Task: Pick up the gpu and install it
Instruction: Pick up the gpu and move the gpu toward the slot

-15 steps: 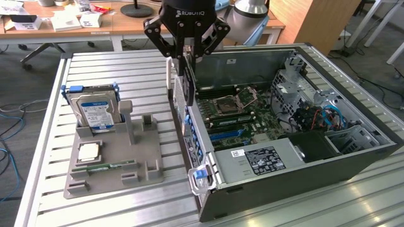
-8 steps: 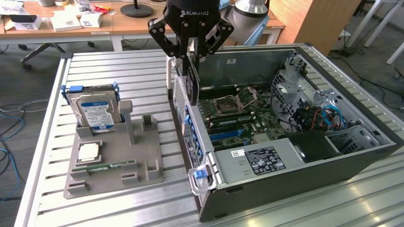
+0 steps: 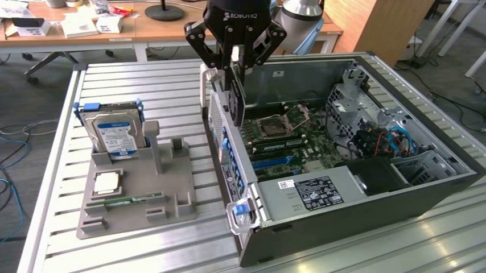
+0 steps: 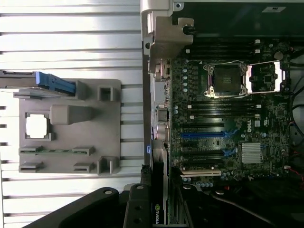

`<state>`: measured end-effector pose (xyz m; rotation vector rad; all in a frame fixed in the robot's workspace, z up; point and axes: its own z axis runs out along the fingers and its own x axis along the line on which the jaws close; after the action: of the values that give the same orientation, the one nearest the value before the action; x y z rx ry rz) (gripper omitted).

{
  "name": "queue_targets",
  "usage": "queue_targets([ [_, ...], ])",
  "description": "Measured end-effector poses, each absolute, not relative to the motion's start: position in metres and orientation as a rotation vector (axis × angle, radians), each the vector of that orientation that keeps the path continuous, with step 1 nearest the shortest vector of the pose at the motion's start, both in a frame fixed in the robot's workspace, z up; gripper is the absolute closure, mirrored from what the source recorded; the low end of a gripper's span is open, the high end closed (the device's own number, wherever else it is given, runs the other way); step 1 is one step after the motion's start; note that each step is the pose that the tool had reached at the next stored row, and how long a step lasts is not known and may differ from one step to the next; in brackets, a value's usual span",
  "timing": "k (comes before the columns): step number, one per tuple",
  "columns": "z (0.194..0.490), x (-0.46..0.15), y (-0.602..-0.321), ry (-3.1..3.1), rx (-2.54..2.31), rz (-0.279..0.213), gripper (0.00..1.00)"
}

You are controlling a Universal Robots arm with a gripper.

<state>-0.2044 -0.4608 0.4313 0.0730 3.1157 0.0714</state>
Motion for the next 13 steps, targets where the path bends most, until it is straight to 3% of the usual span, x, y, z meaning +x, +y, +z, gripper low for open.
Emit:
queue_targets([
  [13, 0.431, -0.181, -0.461, 3.116, 0.073, 0.071, 0.74],
])
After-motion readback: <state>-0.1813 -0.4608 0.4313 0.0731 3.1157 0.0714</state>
